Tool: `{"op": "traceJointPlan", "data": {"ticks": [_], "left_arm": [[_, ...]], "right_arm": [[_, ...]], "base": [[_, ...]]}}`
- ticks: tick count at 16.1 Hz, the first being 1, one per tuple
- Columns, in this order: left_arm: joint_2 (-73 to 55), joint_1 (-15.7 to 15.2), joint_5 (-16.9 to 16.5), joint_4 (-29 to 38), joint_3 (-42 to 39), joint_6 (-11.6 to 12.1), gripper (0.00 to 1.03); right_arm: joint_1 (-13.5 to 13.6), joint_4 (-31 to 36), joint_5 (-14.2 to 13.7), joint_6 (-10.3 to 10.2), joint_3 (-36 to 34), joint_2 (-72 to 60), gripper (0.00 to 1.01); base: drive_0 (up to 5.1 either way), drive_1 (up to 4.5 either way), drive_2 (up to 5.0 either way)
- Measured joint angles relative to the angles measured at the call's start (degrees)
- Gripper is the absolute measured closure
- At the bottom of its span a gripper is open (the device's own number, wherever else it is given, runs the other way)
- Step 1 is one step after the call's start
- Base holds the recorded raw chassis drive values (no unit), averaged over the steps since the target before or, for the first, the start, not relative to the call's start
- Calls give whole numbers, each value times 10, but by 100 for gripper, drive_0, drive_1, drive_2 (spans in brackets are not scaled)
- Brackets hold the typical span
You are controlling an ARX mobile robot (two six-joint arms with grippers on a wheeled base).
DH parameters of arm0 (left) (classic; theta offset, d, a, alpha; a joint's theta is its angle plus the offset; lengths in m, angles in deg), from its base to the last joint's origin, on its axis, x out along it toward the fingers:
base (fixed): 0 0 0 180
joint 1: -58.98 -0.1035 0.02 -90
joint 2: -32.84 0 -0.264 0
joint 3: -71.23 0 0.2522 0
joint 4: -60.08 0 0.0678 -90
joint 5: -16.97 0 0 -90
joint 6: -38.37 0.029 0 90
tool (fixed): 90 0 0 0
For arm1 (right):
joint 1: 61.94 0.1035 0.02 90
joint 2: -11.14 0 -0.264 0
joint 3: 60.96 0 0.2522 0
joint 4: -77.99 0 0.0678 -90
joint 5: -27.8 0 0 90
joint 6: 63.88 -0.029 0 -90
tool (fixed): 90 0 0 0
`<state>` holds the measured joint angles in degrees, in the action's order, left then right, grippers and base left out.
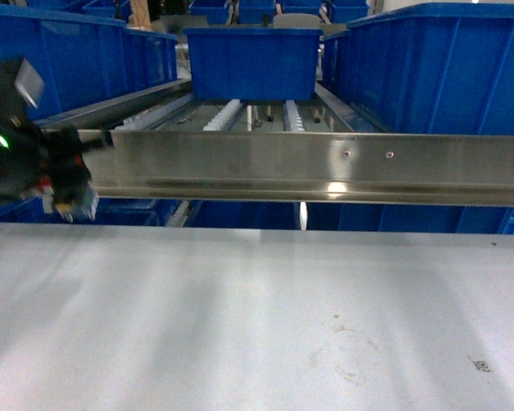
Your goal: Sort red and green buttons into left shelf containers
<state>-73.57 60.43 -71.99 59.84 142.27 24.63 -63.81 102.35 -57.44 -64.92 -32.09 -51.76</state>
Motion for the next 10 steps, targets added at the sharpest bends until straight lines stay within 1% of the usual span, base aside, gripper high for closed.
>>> {"op": "traceJointPlan", "data": {"ticks": [1,2,3,4,5,6,7,8,10], "left_arm": [[58,-16,-11,62,-25,7,73],[94,-21,-5,108,-50,14,73],[134,-23,-15,153,-86,18,73],[228,-11,-5,160,-148,27,74],[332,15,26,99,-187,26,74],[372,29,41,86,-201,27,74],[392,37,45,79,-202,27,74],[395,38,40,94,-202,28,74],[391,37,41,88,-203,32,74]], "right_arm": [[0,0,0,0,0,0,73],[0,0,0,0,0,0,73],[0,0,0,0,0,0,73],[0,0,0,0,0,0,73],[0,0,0,0,0,0,73],[0,0,0,0,0,0,73],[0,0,0,0,0,0,73],[0,0,0,0,0,0,73],[0,0,0,0,0,0,73]], "base": [[0,0,0],[0,0,0],[0,0,0],[0,0,0],[0,0,0],[0,0,0],[0,0,0],[0,0,0],[0,0,0]]}}
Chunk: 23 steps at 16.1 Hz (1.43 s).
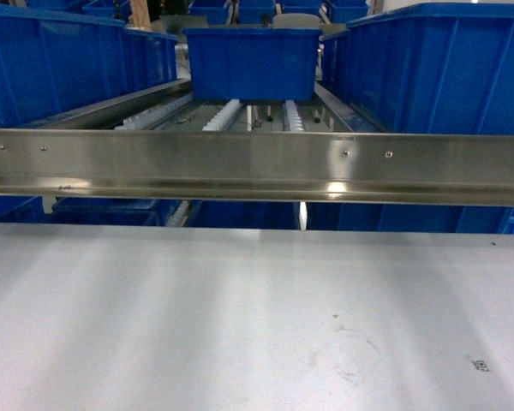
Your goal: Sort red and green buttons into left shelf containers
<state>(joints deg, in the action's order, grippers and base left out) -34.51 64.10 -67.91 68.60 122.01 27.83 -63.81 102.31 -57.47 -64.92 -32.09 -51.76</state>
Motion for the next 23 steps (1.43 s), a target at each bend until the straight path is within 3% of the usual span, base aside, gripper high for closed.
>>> {"op": "traceJointPlan", "data": {"ticks": [23], "left_arm": [[-2,0,0,1,-1,1,74]], "right_arm": [[0,0,-2,0,0,0,73]], "base": [[-439,94,362]]}}
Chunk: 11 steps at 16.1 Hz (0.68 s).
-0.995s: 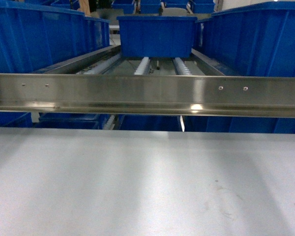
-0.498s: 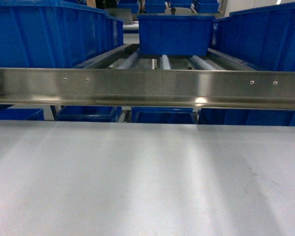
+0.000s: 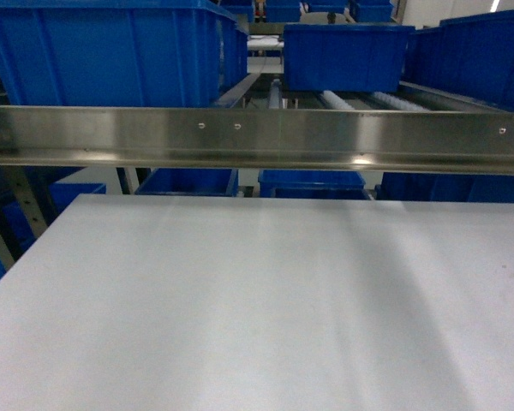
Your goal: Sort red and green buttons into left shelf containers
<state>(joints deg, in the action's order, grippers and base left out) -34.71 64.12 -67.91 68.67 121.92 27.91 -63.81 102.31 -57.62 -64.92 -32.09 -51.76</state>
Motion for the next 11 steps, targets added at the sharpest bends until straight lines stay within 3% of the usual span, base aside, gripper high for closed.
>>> {"op": "traceJointPlan", "data": {"ticks": [11], "left_arm": [[1,0,0,0,0,0,74]], "right_arm": [[0,0,2,0,0,0,73]], "base": [[-495,246,246]]}}
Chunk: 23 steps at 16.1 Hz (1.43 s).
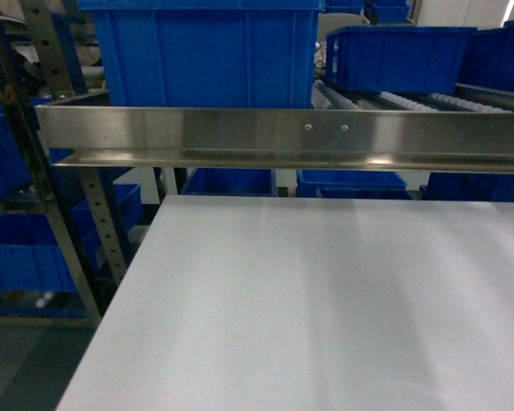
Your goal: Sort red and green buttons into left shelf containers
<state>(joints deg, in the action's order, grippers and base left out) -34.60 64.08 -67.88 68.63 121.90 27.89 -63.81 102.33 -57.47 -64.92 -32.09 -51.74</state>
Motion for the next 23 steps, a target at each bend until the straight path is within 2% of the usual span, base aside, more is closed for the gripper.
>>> {"op": "traceJointPlan", "data": {"ticks": [23], "left_arm": [[0,0,0,0,0,0,74]], "right_arm": [[0,-1,0,0,0,0,73]], "base": [[-501,244,244]]}}
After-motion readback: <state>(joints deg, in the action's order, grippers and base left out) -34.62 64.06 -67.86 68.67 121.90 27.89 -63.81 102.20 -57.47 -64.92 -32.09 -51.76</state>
